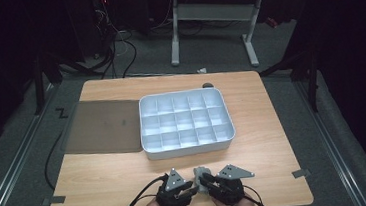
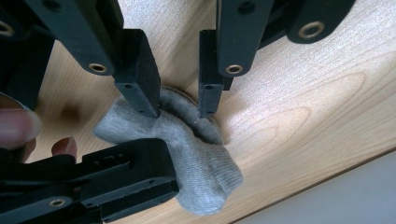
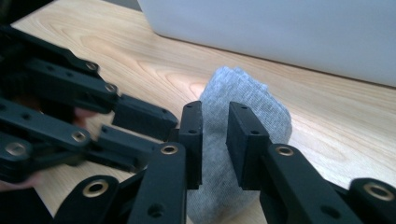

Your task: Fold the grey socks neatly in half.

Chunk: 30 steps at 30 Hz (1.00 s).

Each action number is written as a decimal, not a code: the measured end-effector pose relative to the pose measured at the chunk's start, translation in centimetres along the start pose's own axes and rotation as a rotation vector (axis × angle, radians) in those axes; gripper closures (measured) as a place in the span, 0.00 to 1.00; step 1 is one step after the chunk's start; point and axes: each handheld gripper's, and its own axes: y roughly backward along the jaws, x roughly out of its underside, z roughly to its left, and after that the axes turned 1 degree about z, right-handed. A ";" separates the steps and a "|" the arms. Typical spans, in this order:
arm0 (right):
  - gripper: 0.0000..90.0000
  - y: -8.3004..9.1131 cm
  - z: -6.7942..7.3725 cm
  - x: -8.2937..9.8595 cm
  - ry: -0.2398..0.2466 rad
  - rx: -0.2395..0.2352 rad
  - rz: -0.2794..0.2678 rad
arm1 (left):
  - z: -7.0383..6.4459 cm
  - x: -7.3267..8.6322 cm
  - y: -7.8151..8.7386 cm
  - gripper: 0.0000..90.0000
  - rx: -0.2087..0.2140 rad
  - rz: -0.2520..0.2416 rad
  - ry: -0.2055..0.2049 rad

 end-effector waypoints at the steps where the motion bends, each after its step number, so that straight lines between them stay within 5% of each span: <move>1: 0.90 0.0 0.0 0.2 0.004 0.001 0.014 | 0.1 -0.1 0.2 0.78 -0.006 -0.014 0.002; 7: 0.93 -0.1 -0.1 0.6 0.011 -0.019 0.011 | 1.2 -1.6 0.8 0.82 -0.045 -0.063 0.029; 13: 0.93 -0.2 0.2 0.9 0.019 -0.034 0.009 | 0.9 -2.9 0.1 0.80 -0.027 -0.096 0.023; 18: 0.93 -0.2 0.2 1.0 0.029 -0.035 0.001 | 0.7 -2.9 -1.2 0.82 -0.067 -0.055 -0.003; 30: 0.69 1.7 0.8 1.2 -0.015 -0.020 0.005 | 0.9 -2.5 -1.5 0.84 -0.097 -0.034 -0.009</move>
